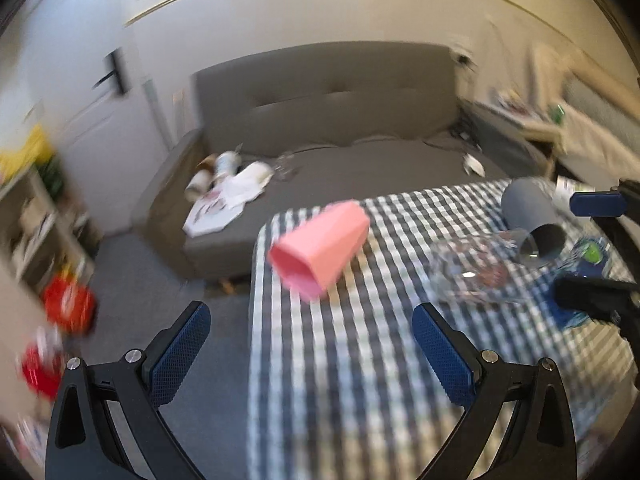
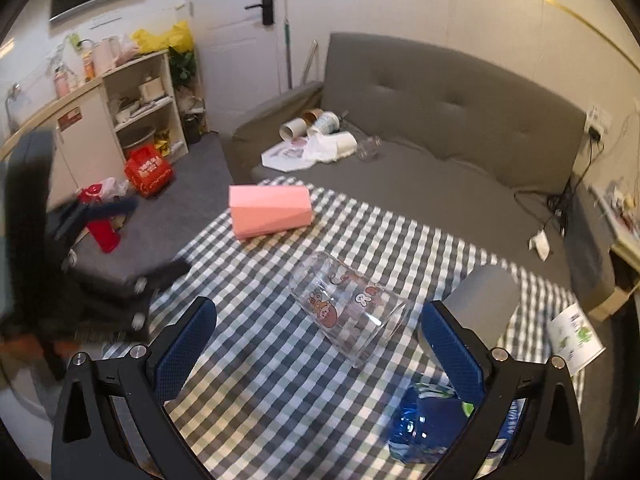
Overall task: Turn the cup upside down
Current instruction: 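Reach the left gripper to the pink hexagonal cup and close on it, then lift the pink cup with the left gripper and rotate it onto its end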
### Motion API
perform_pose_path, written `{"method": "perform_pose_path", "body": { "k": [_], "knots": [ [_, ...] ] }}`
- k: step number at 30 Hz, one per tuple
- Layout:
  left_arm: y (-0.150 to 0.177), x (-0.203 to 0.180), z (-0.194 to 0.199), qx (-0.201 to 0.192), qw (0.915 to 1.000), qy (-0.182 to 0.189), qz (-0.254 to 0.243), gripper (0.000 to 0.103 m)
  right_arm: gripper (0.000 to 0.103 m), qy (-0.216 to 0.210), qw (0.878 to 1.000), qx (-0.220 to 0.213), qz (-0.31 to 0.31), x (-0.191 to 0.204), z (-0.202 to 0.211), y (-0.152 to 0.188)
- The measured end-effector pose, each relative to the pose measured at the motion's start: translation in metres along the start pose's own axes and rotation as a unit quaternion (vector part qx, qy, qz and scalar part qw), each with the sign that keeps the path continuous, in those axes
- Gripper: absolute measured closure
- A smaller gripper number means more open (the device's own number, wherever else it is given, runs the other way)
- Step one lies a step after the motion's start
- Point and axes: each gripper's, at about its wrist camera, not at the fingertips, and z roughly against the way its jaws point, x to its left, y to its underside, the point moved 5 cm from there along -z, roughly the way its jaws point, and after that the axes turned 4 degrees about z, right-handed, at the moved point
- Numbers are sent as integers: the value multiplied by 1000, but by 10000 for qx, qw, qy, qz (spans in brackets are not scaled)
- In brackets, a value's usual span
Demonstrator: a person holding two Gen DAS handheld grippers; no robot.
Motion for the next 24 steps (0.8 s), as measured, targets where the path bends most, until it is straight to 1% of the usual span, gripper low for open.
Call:
{"method": "perform_pose_path", "body": {
  "k": [2, 6, 9, 11, 14, 17, 18, 19, 21, 22, 23, 24],
  "knots": [
    [-18, -3, -23, 40, 9984, 98, -555, 0, 0, 54, 9999, 99, -106, -8, -9, 0],
    [-45, -11, -60, 150, 9922, 303, -1199, 0, 0, 199, 9992, 162, -291, -28, -18, -5],
    [-56, -14, -83, 289, 9886, 453, -1405, 0, 0, 244, 9985, 168, -466, -44, -22, -7],
    [-59, -20, -97, 415, 9854, 645, -1520, 0, 0, 295, 9979, 170, -556, -52, -26, -7],
    [-55, -31, -114, 566, 9787, 715, -1841, 0, 0, 329, 9973, 204, -630, -60, -33, -6],
    [-50, -36, -123, 705, 9735, 796, -2024, 0, 0, 332, 9968, 252, -683, -64, -38, -3],
    [-50, -37, -125, 730, 9729, 795, -2047, 6, 0, 314, 9968, 259, -694, -65, -39, -2],
    [-50, -37, -128, 779, 9725, 822, -2036, 18, 0, 303, 9968, 270, -694, -64, -40, -1],
    [-48, -34, -135, 1003, 9715, 868, -1966, 33, 0, 306, 9968, 279, -686, -64, -40, 1],
    [-47, -32, -138, 1093, 9709, 869, -1944, 35, 0, 294, 9968, 283, -692, -64, -40, 2],
    [-46, -31, -140, 1205, 9696, 902, -1929, 39, 0, 271, 9967, 296, -703, -63, -40, 3],
    [-45, -30, -140, 1257, 9688, 889, -1941, 40, 0, 259, 9967, 299, -711, -63, -40, 4]
  ]
}}
